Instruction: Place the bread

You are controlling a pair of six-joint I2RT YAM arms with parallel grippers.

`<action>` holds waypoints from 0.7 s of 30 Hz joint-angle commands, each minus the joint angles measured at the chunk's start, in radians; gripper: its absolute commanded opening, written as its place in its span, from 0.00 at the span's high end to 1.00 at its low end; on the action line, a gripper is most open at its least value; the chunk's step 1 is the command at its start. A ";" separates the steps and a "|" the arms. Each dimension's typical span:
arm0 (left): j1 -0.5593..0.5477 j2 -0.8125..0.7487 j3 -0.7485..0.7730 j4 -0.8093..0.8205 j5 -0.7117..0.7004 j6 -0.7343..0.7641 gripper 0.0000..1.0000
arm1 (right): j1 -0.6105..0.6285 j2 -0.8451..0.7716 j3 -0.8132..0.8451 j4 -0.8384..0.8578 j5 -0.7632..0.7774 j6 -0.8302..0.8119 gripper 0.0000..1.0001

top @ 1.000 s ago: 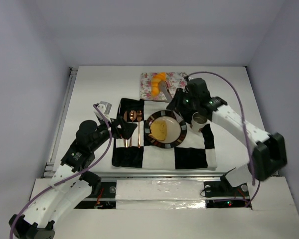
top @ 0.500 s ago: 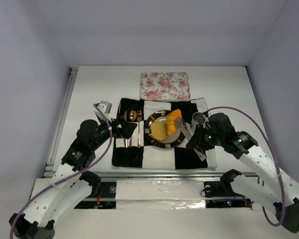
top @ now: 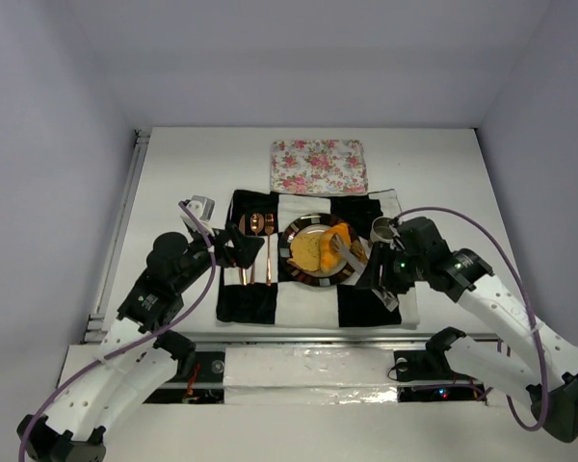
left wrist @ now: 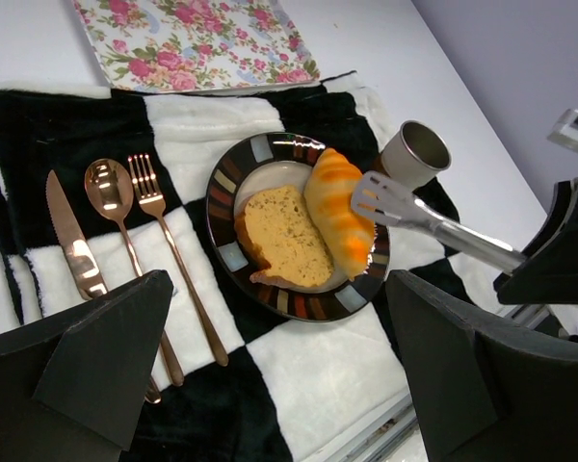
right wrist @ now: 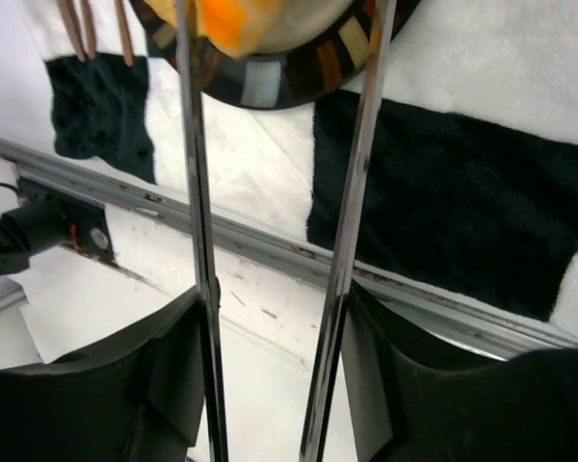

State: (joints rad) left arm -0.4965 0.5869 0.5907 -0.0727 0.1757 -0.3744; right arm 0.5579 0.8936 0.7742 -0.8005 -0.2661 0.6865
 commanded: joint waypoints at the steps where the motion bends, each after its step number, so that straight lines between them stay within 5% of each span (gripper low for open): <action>1: -0.004 -0.016 0.012 0.033 0.001 0.009 0.06 | 0.008 -0.022 0.126 -0.009 0.028 -0.007 0.43; 15: -0.004 -0.044 0.012 0.036 0.013 0.009 0.06 | 0.008 0.118 0.371 0.063 0.323 -0.040 0.54; 21: -0.004 -0.082 0.011 0.027 0.021 0.011 0.06 | -0.222 0.344 0.508 0.135 0.439 -0.165 0.55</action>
State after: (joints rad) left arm -0.4965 0.5346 0.5907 -0.0734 0.1829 -0.3744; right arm 0.4431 1.1744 1.2186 -0.7662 0.0521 0.6033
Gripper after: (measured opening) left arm 0.938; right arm 0.453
